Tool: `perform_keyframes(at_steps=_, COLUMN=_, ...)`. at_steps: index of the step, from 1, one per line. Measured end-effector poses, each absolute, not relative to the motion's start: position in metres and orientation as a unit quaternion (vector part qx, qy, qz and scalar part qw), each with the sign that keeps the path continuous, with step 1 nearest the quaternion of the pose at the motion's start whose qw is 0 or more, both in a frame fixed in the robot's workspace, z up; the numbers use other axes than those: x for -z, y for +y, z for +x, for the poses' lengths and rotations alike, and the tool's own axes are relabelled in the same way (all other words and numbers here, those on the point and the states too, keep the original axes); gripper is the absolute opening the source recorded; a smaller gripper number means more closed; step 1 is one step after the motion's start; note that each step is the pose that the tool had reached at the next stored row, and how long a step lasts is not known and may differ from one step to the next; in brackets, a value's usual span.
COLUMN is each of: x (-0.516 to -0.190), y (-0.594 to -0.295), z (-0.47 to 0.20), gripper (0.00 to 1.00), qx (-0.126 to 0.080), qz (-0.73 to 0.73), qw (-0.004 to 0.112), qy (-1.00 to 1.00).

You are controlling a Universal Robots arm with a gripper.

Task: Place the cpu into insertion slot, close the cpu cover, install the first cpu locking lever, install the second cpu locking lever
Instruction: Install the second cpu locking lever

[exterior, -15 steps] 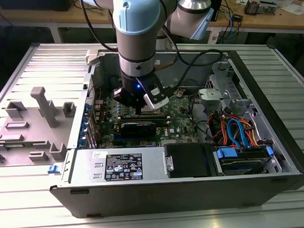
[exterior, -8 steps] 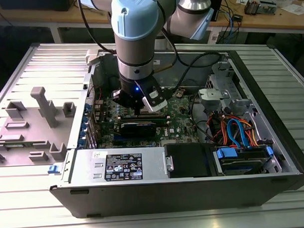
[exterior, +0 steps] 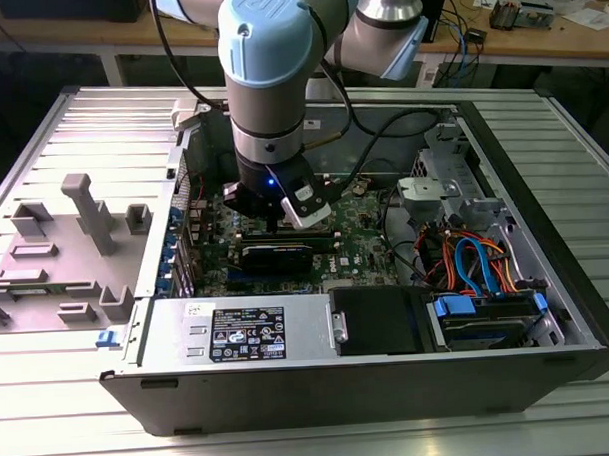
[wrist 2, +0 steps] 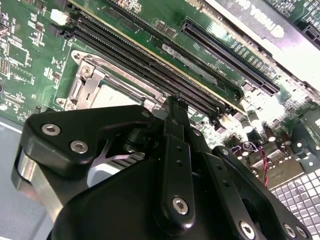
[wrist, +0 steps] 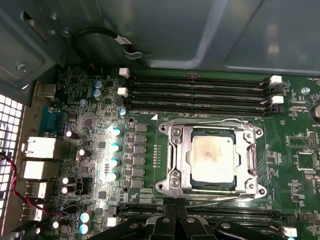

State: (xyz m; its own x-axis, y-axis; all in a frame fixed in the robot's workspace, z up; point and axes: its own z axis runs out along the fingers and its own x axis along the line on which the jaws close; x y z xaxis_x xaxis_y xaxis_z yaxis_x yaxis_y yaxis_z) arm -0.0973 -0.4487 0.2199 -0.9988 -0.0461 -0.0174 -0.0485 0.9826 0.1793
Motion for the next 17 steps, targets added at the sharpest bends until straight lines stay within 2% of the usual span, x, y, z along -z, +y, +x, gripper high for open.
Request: perform_keyframes(at_steps=17, x=-0.2162, y=-0.4487, z=-0.0977, gripper=0.11, qx=-0.092, qz=-0.024, qw=0.007, qy=0.995)
